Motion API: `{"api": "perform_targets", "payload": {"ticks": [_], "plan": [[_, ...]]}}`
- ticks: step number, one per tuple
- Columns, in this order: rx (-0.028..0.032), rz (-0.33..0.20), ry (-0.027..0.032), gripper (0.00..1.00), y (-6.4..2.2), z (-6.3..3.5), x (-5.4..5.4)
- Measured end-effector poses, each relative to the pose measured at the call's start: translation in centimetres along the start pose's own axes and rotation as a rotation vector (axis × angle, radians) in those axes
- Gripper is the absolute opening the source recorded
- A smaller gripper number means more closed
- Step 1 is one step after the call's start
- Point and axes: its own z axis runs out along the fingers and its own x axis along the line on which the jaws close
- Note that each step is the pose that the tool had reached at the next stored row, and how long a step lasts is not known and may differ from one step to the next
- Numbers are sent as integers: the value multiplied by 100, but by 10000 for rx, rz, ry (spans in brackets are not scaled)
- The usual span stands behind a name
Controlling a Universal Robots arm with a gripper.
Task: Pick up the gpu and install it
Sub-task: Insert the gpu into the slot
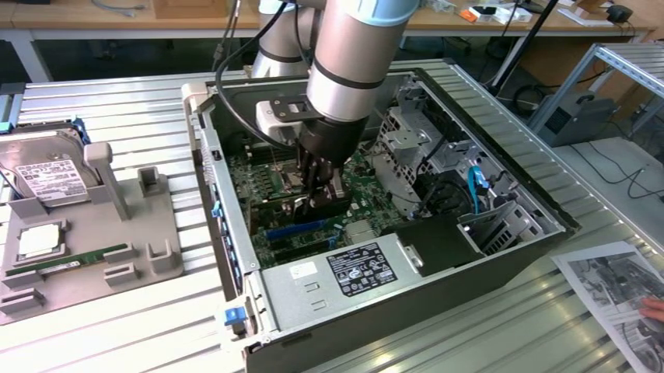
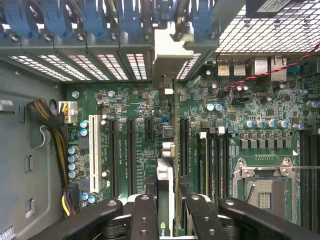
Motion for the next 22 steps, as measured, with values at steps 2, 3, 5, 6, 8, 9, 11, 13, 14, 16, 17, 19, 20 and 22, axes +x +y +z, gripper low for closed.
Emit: {"api": "perform_targets", "payload": {"ticks": [2,3,5,6,8,9,11,13,14,16,17,19,20,22], "plan": [[0,0,-1,27,0,0,0],[0,0,0,27,0,0,0],[0,0,0,27,0,0,0],[0,0,0,27,3,1,0],[0,0,-1,27,16,2,0],[0,-1,0,27,20,1,1],[0,0,0,27,35,3,1],[0,0,0,27,36,3,1],[0,0,0,27,36,3,1],[0,0,0,27,36,3,1],[0,0,-1,27,36,3,1],[0,0,0,27,36,3,1],[0,1,-1,27,37,3,4],[0,1,0,27,36,3,5]]}}
